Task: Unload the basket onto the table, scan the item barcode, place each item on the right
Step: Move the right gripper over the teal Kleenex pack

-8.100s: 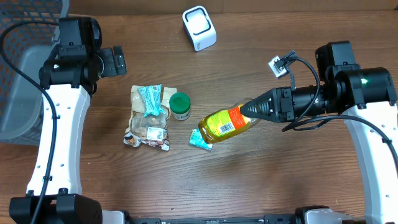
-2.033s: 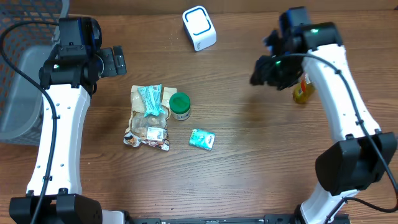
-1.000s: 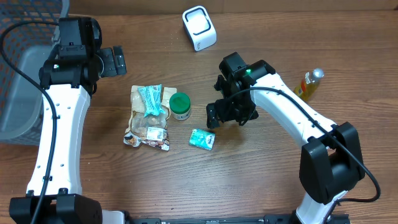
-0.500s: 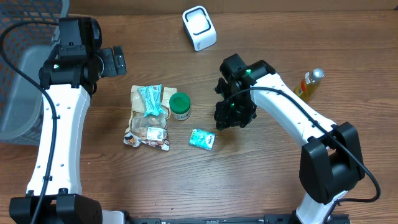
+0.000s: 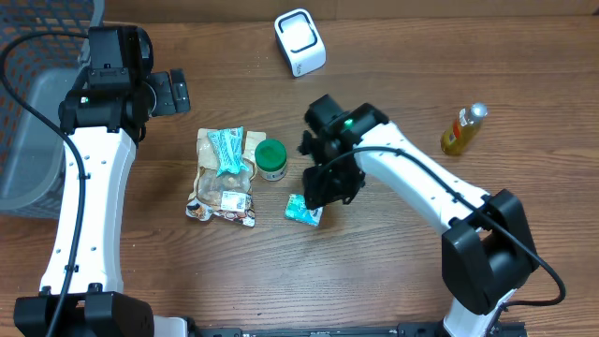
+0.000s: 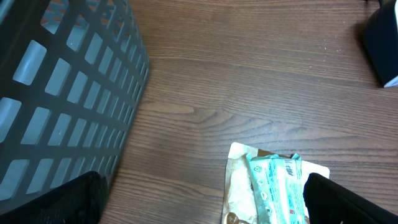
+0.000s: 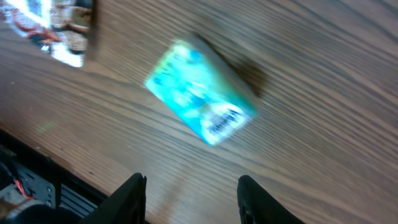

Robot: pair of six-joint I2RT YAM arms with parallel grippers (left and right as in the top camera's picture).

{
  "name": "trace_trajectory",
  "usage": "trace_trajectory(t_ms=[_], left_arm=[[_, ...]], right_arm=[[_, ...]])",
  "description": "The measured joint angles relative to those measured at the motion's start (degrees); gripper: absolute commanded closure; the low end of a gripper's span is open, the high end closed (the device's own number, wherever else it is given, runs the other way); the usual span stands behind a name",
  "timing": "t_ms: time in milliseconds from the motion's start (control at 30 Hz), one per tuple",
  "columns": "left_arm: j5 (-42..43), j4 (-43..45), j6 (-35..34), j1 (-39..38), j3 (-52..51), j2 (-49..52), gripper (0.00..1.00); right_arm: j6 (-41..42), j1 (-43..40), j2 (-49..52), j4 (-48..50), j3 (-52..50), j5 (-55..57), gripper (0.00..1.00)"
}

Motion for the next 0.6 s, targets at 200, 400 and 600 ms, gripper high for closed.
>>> trace_trajectory(t_ms=[200, 400, 600], left_arm=[[0.0, 0.0, 0.0, 0.0, 0.0, 0.0, 0.01], [0.0, 0.0, 0.0, 0.0, 0.0, 0.0, 0.0], [0.0, 0.0, 0.0, 0.0, 0.0, 0.0, 0.01]], right_arm=[[-0.7, 3.6, 0.0, 2.0, 0.0, 4.4, 0.57], [-3.1, 4.3, 0.0, 2.8, 0.0, 7.0, 0.65], [-7.4, 4.3, 0.0, 4.4, -0.1, 7.7, 0.67]])
